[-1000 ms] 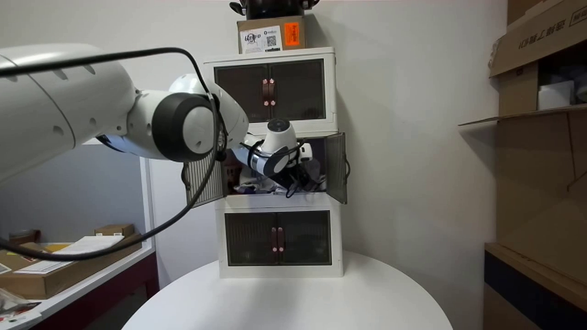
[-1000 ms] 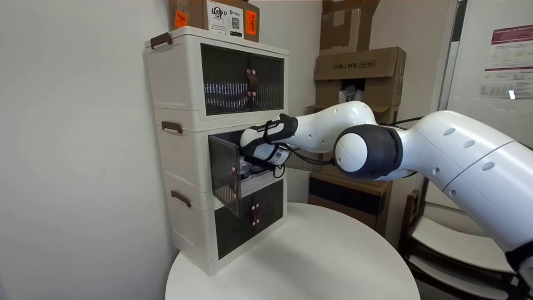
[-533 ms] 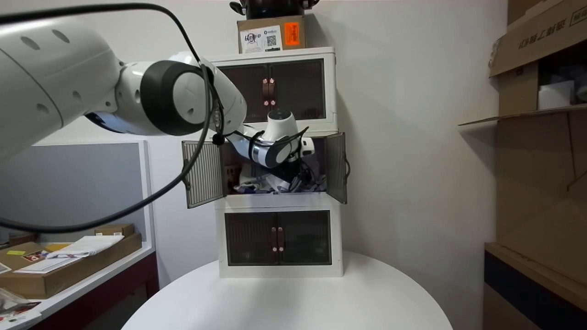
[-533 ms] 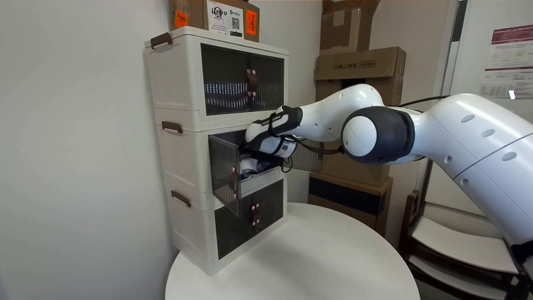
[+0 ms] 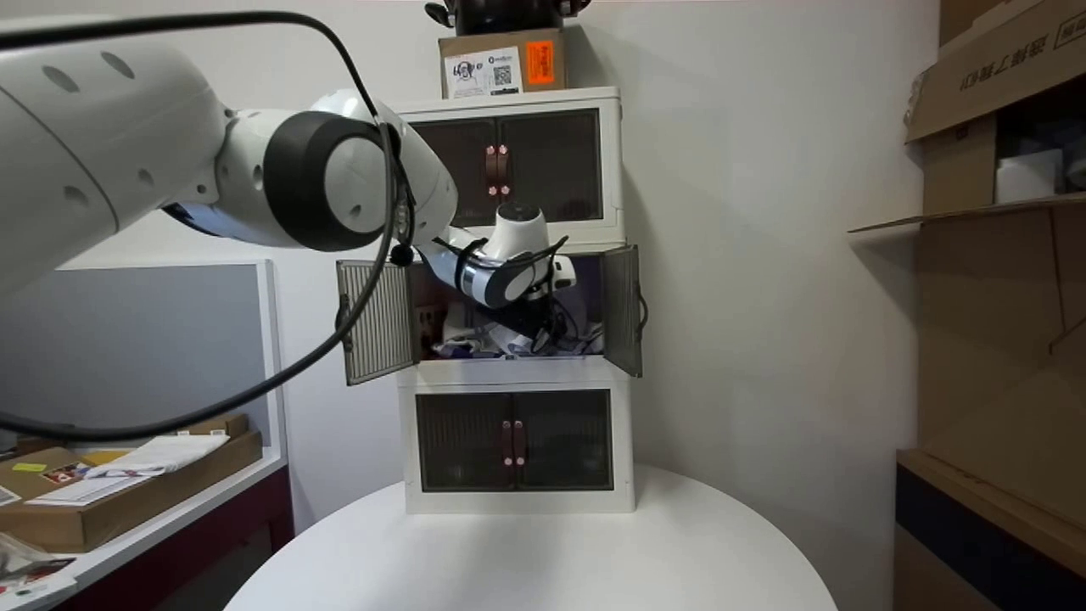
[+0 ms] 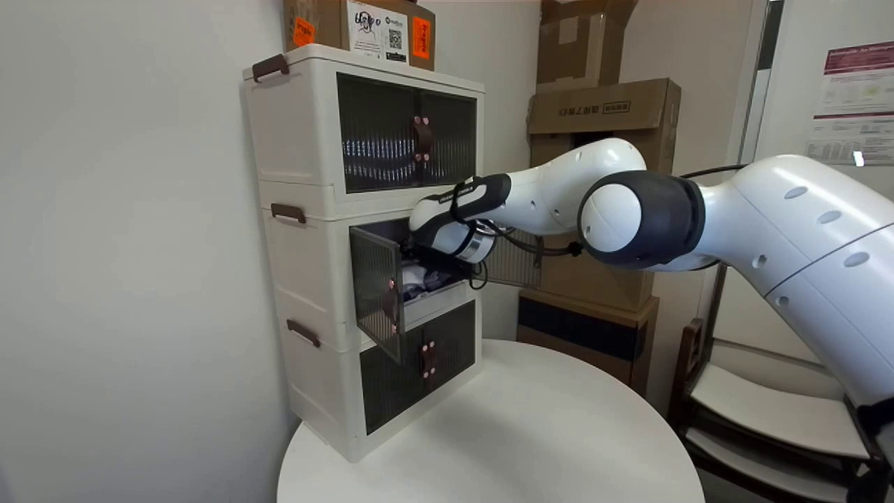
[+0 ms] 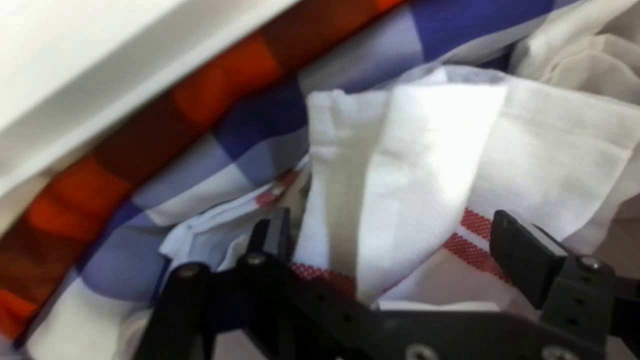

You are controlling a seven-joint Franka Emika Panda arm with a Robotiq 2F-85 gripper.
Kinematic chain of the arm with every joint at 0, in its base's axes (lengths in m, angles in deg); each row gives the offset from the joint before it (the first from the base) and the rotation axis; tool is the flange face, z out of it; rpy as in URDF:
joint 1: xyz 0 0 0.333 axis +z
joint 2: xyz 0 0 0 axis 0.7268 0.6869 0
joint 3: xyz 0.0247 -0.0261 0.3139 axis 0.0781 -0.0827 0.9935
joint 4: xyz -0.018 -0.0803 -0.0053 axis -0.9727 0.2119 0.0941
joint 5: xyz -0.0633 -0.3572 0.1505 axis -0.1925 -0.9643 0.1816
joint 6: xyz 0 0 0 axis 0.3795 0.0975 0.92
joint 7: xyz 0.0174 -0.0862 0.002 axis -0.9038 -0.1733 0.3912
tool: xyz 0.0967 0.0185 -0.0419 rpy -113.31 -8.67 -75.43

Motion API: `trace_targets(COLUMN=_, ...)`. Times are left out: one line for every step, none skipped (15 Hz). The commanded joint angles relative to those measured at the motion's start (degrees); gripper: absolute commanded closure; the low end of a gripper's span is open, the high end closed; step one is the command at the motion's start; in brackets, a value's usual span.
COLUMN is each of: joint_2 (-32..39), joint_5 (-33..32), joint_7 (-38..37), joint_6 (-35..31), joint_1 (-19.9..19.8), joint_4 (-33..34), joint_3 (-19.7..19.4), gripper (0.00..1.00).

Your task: Put the towel inside the shelf in the middle

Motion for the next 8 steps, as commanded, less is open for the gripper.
trace_targets(joint_2=-0.07, joint_5=0.85, joint_7=1.61, joint_6=1.25, joint_1=-0.68, joint_4=0.07, joint_3=1.44, gripper=0.0)
trace_targets(joint_2=-0.09, joint_5=1.2, joint_7=2.72, joint_6=1.9, joint_1=-1.28, joint_4=0.07, joint_3=2.36, gripper=0.0)
trace_targets(joint_2=-0.1, joint_5=1.32, joint_7=3.11, joint_6=2.16, joint_1=-1.54, joint_4=0.04, joint_3=2.78, gripper=0.0)
trace_targets(joint_2=-0.98, joint_5=0.78, joint_7=1.63, joint_6=1.5, joint_1=-0.64, joint_4=-1.42, joint_3=1.67, gripper=0.0)
trace_targets(joint_2=-2.55, joint_5=0.29, joint_7=0.68, joint_6=0.71, joint_1=-0.18, joint_4=-4.08, joint_3=0.45, gripper=0.0)
trace_targets(joint_2=-4.04, joint_5=0.24, joint_7=1.02, joint_6=1.15, joint_1=-0.26, joint_4=-6.7, joint_3=0.34, gripper=0.0)
trace_targets(joint_2=-5.78, joint_5=0.42, joint_7=1.58, joint_6=0.88, joint_1=-0.37, joint_4=-10.05, joint_3=0.34, gripper=0.0)
trace_targets(joint_2=-7.38, joint_5=0.34, joint_7=1.78, joint_6=-0.33, joint_1=-0.11, joint_4=-13.38, joint_3=-0.07, gripper=0.0)
